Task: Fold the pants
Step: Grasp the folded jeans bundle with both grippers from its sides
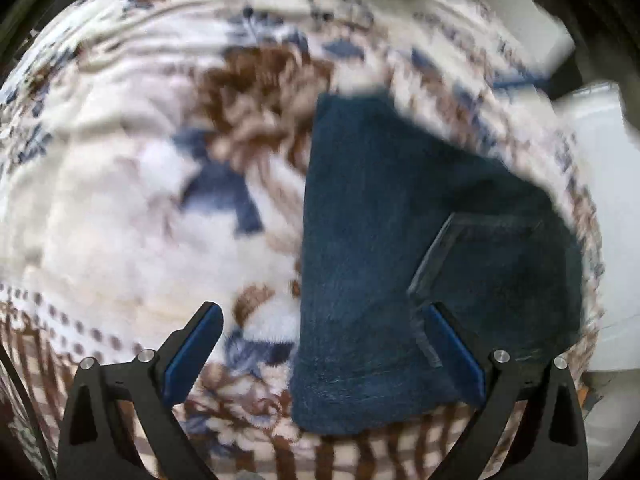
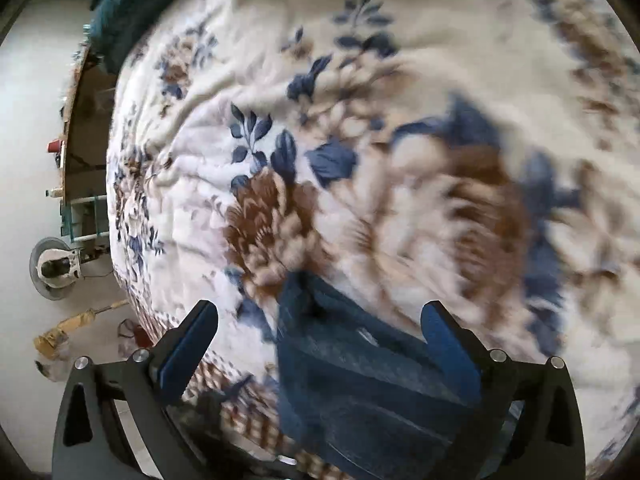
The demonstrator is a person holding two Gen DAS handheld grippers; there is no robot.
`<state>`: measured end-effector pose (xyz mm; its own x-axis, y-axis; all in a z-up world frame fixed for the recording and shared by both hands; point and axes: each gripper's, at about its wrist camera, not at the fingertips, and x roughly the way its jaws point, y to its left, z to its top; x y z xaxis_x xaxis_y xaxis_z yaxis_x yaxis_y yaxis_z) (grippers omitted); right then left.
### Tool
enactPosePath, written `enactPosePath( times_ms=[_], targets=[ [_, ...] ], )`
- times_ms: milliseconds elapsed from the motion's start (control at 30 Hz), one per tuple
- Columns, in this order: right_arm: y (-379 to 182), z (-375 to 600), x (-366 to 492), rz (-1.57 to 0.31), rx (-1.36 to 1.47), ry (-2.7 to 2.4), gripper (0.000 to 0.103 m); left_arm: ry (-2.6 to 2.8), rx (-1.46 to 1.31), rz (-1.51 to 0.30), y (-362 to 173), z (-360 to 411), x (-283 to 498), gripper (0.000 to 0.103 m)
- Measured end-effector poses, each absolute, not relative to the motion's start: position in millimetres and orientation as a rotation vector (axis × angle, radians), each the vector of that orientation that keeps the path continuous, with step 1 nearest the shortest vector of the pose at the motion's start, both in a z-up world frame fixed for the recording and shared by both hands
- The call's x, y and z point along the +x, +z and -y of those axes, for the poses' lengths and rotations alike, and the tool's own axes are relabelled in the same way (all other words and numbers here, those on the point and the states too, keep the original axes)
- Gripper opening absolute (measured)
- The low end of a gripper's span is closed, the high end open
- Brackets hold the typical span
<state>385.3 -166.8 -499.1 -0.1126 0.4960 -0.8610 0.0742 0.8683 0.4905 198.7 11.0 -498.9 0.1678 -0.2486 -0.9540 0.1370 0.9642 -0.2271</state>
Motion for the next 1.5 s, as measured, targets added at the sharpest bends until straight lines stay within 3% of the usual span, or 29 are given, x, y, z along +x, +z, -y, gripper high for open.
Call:
enactPosePath(
  times_ms=[233, 333, 567, 867, 1067, 1333, 1500],
  targets=[
    [-478, 275, 286, -1.586, 0.404, 0.256, 0.103, -0.364, -0.269, -1.404, -489, -12, 246, 0.103],
    [-510, 316, 250, -1.614, 0.456, 0.198, 0.103, -0.393, -0.28, -1.451, -507, -3, 261, 0.103],
    [-606, 360, 206, -1.6, 0.868, 0.327, 0.103, -0.438, -0.228, -1.541, -540, 19, 260, 0.103],
    [-645, 359, 206, -1.509, 1.064, 0.587, 0.103, -0.519, -0.386, -1.61, -571, 2, 263, 0.103],
    [-628, 355, 204, -1.498, 1.044, 0.689, 0.103, -0.604, -0.473, -1.571, -556, -9, 259, 0.102],
    [-663, 327, 217, -1.65, 0.847, 0.613, 0.103, -0.69, -0.402, -1.61, -576, -6, 258, 0.102],
    [-641, 318, 221, -1.585, 0.878, 0.752, 0.103, -0.758, -0.366, -1.582, -558, -1, 252, 0.102]
  ],
)
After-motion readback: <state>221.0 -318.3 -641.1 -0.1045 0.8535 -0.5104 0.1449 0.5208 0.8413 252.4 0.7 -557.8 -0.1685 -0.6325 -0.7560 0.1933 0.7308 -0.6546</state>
